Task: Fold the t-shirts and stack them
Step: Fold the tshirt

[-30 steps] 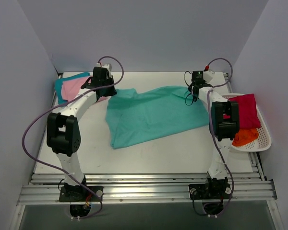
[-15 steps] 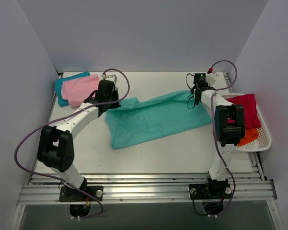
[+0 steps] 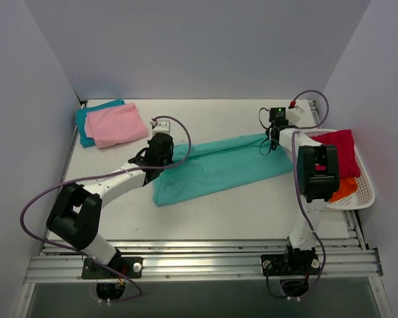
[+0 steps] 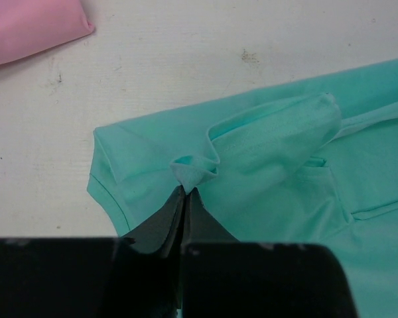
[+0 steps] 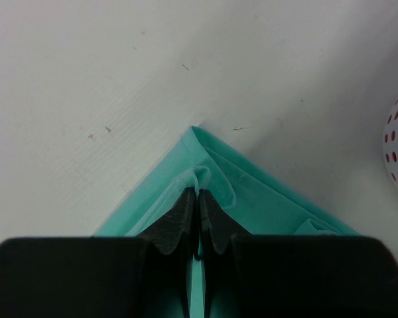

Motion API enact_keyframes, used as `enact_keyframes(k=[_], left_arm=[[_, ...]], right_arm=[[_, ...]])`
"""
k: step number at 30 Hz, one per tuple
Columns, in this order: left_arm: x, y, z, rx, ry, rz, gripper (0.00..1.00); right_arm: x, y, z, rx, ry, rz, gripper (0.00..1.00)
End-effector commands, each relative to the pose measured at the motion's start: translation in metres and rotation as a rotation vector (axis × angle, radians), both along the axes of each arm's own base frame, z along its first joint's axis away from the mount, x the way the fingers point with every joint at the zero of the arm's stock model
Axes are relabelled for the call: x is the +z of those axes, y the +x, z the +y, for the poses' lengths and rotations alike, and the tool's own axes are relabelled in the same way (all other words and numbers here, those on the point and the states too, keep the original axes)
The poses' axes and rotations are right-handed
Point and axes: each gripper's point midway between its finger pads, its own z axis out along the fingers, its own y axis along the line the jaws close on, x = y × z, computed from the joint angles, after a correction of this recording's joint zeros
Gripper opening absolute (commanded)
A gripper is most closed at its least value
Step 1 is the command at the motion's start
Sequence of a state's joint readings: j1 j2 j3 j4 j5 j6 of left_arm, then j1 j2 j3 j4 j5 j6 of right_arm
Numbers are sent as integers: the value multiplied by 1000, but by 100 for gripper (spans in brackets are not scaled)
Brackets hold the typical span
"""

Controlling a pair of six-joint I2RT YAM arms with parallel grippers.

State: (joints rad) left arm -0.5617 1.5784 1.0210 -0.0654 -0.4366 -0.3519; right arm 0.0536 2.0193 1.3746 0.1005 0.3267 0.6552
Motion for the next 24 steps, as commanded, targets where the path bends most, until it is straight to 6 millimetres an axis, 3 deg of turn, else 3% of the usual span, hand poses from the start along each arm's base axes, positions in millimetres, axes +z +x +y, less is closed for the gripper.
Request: enact_keyframes(k=[1,10,15,17,18,19,21,22,23,24], left_arm=[[38,11,-3,26,-42,-172,2],[15,-14,-14,-18,-41,-184,2],[-2,-35,-25,-26,-44,-211,2],[-13,-46,-22,-10,-30,-212,2],[-12,-53,-24,11,-28,-239,2],[-14,-58,-25,20,-28,-247,2],[-28,-73,-21,37,-15,-250,4],[-24,-80,-23,69,-27,-289,5],[-25,-86,-21,85,-20,-305,6],[-28,-93,-16,106,-24,-333,14]], right_arm=[[26,-2,-13,-50,-23,-54,0],[20,-19,-19,-77,-31,-32,0],[9,-38,-30,-133,-55,9,0],[3,-48,-33,-169,-49,31,5],[0,-55,-37,-193,-50,43,14],[-3,-61,-38,-206,-44,51,49],[0,-70,-42,-246,-27,38,81],[0,-80,-44,-273,-19,31,92],[1,-86,-45,-287,-11,25,95],[1,-91,-45,-296,-4,19,98]])
